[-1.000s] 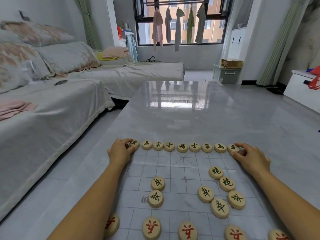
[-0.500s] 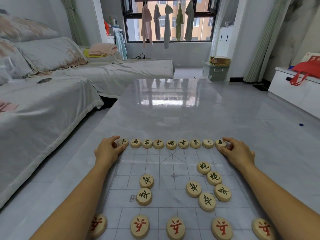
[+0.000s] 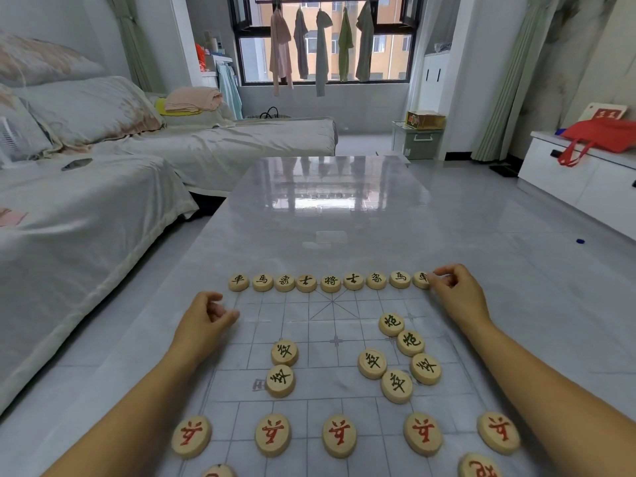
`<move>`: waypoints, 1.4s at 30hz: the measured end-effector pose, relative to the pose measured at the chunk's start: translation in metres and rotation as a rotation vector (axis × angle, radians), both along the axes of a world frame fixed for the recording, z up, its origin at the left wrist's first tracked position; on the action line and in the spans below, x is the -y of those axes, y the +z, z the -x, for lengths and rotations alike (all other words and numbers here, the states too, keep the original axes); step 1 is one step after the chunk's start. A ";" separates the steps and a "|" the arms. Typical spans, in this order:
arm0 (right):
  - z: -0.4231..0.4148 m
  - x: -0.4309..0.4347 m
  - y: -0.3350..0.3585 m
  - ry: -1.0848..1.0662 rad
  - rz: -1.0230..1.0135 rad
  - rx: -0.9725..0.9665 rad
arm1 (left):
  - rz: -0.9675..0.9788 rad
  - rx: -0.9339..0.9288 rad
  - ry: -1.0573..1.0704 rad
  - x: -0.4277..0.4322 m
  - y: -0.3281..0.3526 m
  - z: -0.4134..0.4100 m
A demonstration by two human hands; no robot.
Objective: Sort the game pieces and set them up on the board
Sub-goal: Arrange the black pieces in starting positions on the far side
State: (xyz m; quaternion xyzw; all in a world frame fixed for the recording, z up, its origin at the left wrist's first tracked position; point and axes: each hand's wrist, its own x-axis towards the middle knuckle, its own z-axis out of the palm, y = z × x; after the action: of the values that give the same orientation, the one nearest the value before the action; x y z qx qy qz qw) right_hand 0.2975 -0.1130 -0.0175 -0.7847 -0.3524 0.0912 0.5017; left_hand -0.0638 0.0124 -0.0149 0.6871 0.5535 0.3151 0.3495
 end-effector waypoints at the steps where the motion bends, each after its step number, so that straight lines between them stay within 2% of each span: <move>1: 0.004 0.002 0.003 0.032 0.021 0.052 | -0.005 -0.002 -0.033 0.007 -0.002 0.004; 3: 0.015 0.006 0.009 0.163 0.113 0.128 | -0.003 0.012 -0.055 0.013 0.000 0.010; 5: 0.033 0.007 0.016 0.373 0.307 0.134 | 0.039 0.010 -0.041 0.013 0.006 0.008; 7: 0.049 0.006 0.019 0.520 0.567 0.325 | -0.008 -0.083 -0.007 0.016 0.009 -0.005; 8: 0.055 0.005 0.021 0.531 0.631 0.416 | -0.071 -0.142 0.006 0.020 0.010 -0.015; 10: 0.054 0.006 0.025 0.472 0.641 0.446 | -0.186 -0.194 -0.048 0.039 0.016 -0.042; 13: 0.026 0.023 0.028 0.326 0.593 0.319 | -0.233 -0.263 -0.320 0.078 0.026 -0.092; 16: 0.002 0.054 0.021 0.210 0.540 0.268 | -0.338 -0.503 -0.505 0.107 0.029 -0.145; 18: 0.000 0.071 0.010 0.185 0.476 0.303 | -0.340 -0.622 -0.580 0.116 0.028 -0.171; 21: 0.002 0.082 0.003 0.238 0.438 0.361 | -0.280 -0.696 -0.655 0.121 0.028 -0.193; 25: 0.004 0.074 0.010 0.321 0.442 0.335 | -0.260 -0.643 -0.639 0.115 0.028 -0.187; 30: 0.028 0.047 0.008 0.346 0.342 0.322 | -0.158 -0.329 -0.393 0.064 0.040 -0.121; 35: 0.033 0.039 0.002 0.275 0.274 0.263 | -0.096 -0.450 -0.214 0.012 0.033 -0.040; 42: 0.028 0.039 -0.002 0.294 0.254 0.251 | -0.060 -0.331 -0.206 0.012 0.018 -0.012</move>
State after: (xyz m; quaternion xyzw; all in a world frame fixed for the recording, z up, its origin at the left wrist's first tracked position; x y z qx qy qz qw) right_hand 0.2694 -0.1523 -0.0197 -0.7871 -0.5081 0.1087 0.3324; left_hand -0.0520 0.0009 0.0027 0.7927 0.5205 0.1766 0.2636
